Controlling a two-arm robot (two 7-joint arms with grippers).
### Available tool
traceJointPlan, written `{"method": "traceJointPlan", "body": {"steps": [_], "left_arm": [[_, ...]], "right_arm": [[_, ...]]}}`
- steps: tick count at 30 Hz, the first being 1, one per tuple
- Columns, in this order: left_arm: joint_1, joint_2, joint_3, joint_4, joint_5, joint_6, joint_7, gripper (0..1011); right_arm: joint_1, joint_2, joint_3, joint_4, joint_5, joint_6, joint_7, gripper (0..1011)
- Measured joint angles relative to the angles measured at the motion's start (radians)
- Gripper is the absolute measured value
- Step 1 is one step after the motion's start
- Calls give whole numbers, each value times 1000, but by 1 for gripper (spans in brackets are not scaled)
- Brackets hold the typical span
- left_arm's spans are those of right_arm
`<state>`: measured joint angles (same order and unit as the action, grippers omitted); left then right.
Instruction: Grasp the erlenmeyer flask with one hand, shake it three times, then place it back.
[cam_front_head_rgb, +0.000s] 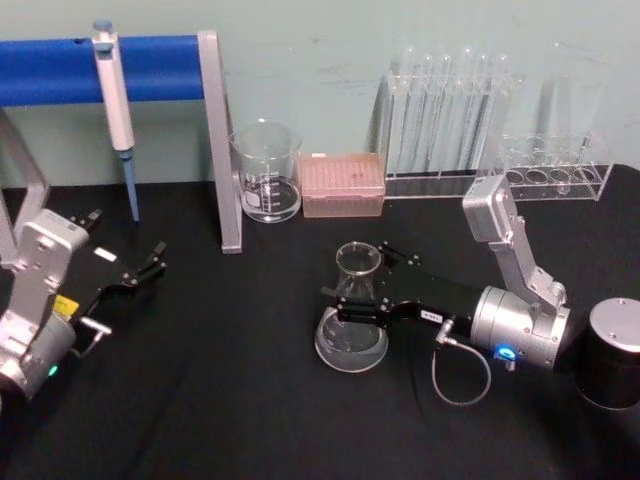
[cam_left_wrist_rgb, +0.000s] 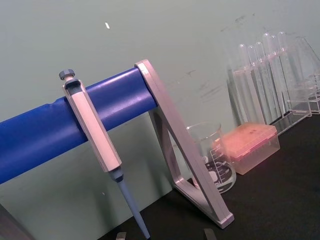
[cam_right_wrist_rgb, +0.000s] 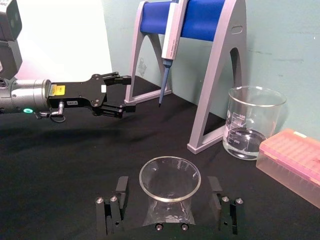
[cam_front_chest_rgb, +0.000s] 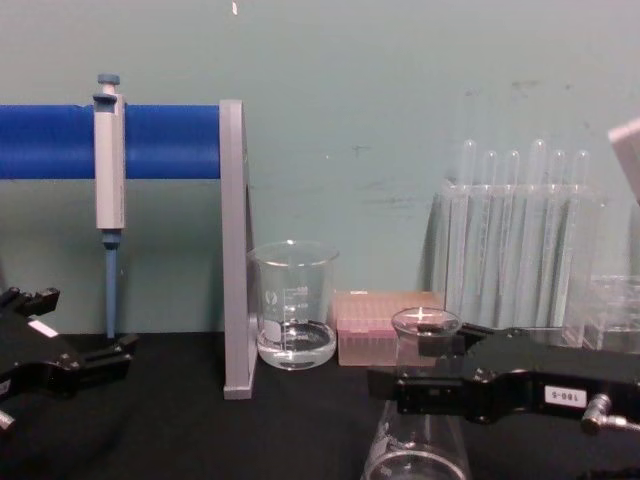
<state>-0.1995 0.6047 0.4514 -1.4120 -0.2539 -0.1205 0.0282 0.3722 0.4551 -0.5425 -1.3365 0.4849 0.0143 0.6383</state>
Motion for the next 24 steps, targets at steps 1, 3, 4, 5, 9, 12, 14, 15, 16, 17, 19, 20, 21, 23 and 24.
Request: {"method": "traceJointPlan", "body": {"steps": [1,3,4,5,9,12,14,15,16,17,19,20,21,23,24], "left_arm": [[0,0,0,0,0,0,0,1001],[0,0,0,0,0,0,0,1001],[0,0,0,0,0,0,0,1001],[0,0,0,0,0,0,0,1001],[0,0,0,0,0,0,0,1001],[0,0,0,0,0,0,0,1001],[0,0,0,0,0,0,0,1001],[0,0,0,0,0,0,0,1001],[0,0,0,0,0,0,0,1001],[0,0,0,0,0,0,0,1001],[0,0,0,0,0,0,0,1001],[0,0,0,0,0,0,0,1001],[0,0,0,0,0,0,0,1001],[0,0,0,0,0,0,0,1001],[0,0,0,0,0,0,0,1001]], "right_arm": [[0,0,0,0,0,0,0,986],[0,0,0,0,0,0,0,1003],[0,0,0,0,0,0,0,1003],[0,0,0,0,0,0,0,1003],[0,0,0,0,1,-1,0,1003],[0,0,0,0,1,-1,0,1003],[0,0,0,0,1,-1,0,1002],[0,0,0,0,1,-1,0,1003],[0,0,0,0,1,-1,0,1003],[0,0,0,0,1,-1,0,1003],[0,0,0,0,2,0,-1,1003],[-1,3,1,-3,5,9,-2,1003],[-3,5,2,-6,8,13,-2,1003],[-8,12,5,-15,13,24,-4,1003],[-10,14,6,-19,14,27,-5,1003]]}}
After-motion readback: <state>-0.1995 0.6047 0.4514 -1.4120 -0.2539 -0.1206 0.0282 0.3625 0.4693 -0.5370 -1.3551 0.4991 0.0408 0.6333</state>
